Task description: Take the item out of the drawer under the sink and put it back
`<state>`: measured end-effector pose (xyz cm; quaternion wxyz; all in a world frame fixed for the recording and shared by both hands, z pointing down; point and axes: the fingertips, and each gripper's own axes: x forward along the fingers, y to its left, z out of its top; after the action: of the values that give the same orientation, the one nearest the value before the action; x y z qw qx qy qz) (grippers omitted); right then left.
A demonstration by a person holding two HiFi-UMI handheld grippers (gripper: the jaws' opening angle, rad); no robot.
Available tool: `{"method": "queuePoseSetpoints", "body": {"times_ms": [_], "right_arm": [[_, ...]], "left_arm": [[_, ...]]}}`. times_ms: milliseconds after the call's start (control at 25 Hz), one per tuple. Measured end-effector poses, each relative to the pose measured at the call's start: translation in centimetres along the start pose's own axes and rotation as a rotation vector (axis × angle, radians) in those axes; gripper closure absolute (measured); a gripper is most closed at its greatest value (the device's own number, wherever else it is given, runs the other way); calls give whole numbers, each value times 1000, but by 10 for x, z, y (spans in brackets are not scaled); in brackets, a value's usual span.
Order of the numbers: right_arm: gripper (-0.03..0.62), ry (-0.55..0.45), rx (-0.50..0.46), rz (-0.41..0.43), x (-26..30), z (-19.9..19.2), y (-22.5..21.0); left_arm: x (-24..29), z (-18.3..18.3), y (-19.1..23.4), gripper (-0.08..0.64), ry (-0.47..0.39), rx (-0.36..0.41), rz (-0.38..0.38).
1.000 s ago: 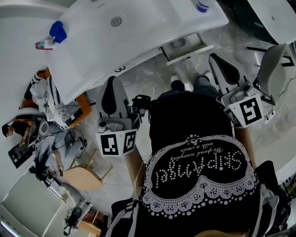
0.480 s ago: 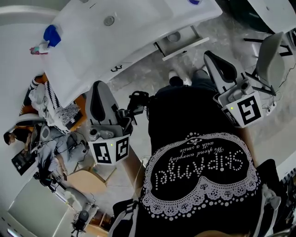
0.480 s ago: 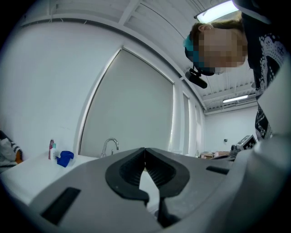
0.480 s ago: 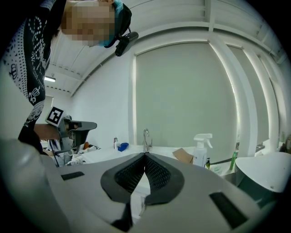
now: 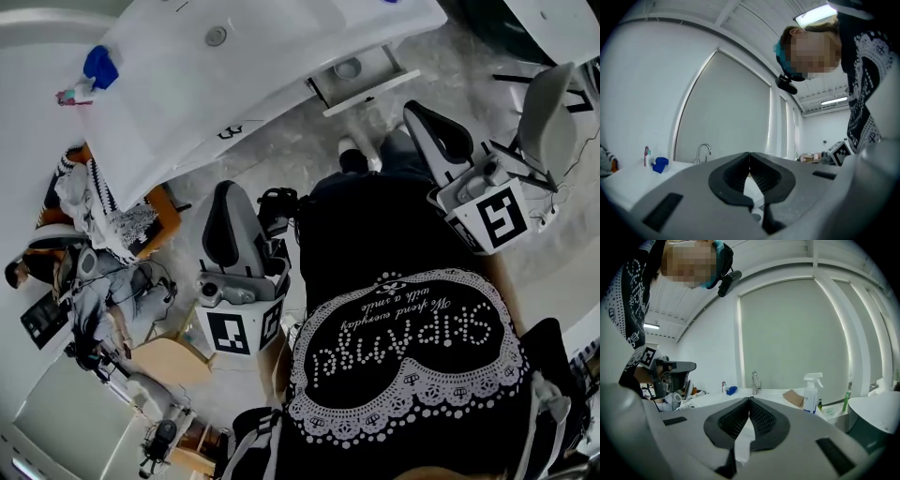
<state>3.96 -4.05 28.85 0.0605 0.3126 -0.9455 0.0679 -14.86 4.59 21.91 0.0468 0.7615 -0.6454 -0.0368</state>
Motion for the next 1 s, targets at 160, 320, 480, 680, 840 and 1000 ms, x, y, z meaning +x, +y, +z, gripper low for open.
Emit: {"method": "queuePoseSetpoints", "body": {"times_ms": [160, 320, 480, 680, 840, 1000], "right_arm": [[574, -6, 20, 46, -3, 0, 4], [574, -47, -3, 104, -8, 8, 2], [574, 21, 5, 145, -27, 1, -12], [573, 43, 21, 191, -40, 0, -29], [572, 22, 1, 233, -50, -1, -35], [572, -7, 2, 234, -62, -3, -41]], "left_arm": [[-10, -12, -20, 554, 43, 6, 0], [-16, -15, -29, 554, 62, 19, 45], [-16, -7, -50, 554, 46, 29, 85], [-16, -9, -73, 554, 44, 18, 105], [-11, -6, -92, 554, 21, 6, 119], [-16, -21, -107, 554, 22, 14, 100]]}}
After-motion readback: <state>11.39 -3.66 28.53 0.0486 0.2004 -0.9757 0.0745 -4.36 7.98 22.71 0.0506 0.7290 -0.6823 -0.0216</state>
